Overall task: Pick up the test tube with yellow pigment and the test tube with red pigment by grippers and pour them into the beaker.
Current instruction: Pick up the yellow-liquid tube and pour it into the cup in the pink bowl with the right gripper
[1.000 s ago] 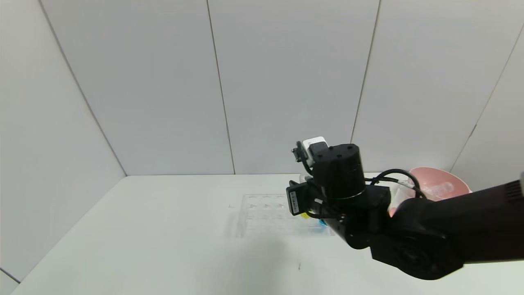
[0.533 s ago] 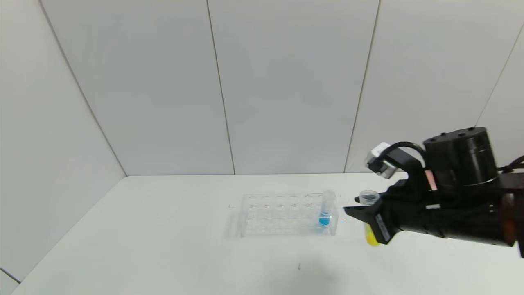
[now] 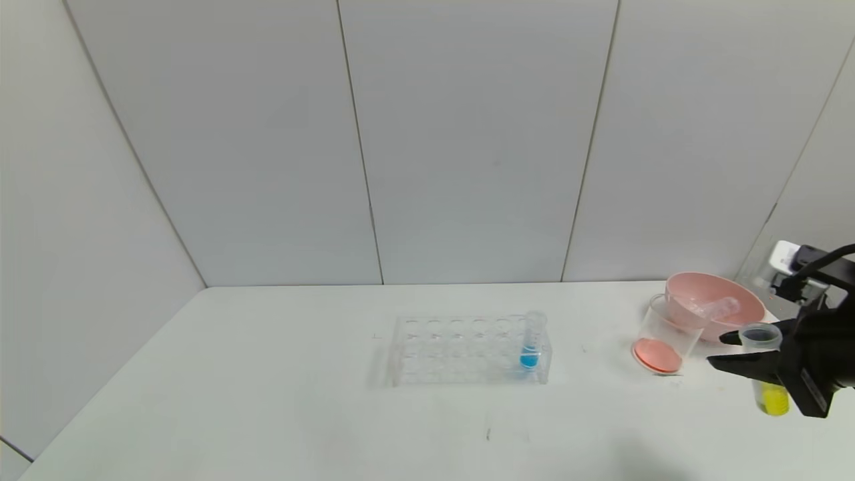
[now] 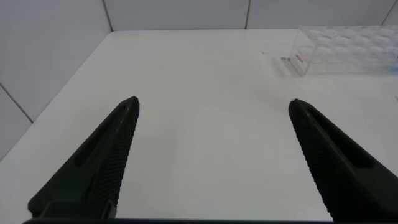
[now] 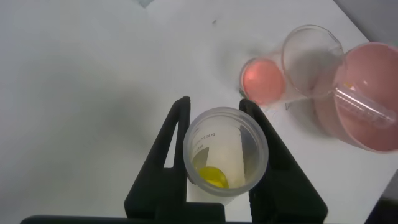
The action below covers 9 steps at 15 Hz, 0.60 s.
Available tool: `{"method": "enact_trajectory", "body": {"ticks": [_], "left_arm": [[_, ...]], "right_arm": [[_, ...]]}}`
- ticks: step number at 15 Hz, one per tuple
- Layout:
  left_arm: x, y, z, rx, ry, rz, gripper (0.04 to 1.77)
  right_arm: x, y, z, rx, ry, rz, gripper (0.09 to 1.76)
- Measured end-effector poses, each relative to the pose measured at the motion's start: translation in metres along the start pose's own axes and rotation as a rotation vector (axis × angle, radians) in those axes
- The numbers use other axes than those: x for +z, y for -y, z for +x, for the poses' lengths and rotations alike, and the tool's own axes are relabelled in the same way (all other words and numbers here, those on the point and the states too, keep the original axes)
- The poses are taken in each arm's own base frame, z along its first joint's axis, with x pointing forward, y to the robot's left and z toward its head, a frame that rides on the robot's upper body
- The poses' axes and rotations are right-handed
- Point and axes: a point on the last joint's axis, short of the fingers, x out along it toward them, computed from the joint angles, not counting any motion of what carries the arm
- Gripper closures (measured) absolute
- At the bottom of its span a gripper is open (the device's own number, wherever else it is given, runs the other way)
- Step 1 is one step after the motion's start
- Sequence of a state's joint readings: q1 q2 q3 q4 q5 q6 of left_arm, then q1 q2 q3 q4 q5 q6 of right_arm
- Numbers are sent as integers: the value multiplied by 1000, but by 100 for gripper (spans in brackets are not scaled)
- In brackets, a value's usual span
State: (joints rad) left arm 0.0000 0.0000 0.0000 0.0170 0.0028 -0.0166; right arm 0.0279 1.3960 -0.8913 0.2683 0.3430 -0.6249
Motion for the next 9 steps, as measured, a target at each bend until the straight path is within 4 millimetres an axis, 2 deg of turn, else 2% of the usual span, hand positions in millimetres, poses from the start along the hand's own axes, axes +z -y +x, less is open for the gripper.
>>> {"method": "enact_trajectory", "body": {"ticks": [4, 7, 9], "left_arm": [[0, 0, 0, 0, 0, 0, 9], [0, 0, 0, 0, 0, 0, 9], [0, 0, 0, 0, 0, 0, 9]], "right_arm": [[-13, 23, -14, -6, -79, -56, 125], [-9, 48, -19, -20, -124, -108, 125], [-5, 69, -14, -33, -139, -145, 125]]}}
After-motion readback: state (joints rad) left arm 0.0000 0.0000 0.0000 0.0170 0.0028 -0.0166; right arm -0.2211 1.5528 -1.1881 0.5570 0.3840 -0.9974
